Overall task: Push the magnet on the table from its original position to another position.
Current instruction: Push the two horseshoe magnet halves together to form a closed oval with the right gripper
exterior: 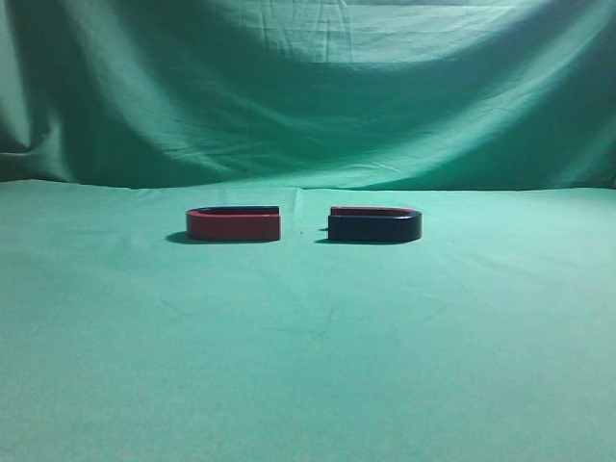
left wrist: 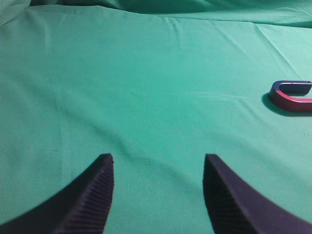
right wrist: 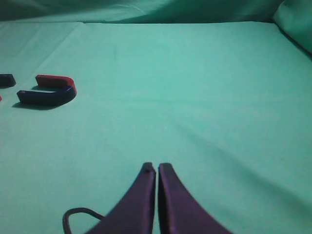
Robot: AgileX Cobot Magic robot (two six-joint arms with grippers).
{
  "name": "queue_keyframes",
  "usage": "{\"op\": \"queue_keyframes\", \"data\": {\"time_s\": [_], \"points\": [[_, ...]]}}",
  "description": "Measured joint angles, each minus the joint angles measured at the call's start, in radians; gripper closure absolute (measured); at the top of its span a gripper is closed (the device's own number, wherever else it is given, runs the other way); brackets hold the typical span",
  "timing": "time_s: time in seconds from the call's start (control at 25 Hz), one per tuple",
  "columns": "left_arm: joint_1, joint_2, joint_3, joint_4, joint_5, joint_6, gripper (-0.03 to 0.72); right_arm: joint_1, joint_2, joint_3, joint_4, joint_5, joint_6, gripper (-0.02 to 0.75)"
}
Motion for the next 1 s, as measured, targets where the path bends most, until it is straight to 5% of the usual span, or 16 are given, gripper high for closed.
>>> {"op": "queue_keyframes", "data": {"time_s": [0.84,1.0], "points": [[0.0,0.0,0.0,0.0,0.0,0.0,0.289,0.0,0.0,0.0,-0.003,-0.003,0.0,0.738],[0.0,0.0,0.0,0.0,0.0,0.0,0.289,0.0,0.0,0.002,-0.057,-0.096,0.002,0.738]]}}
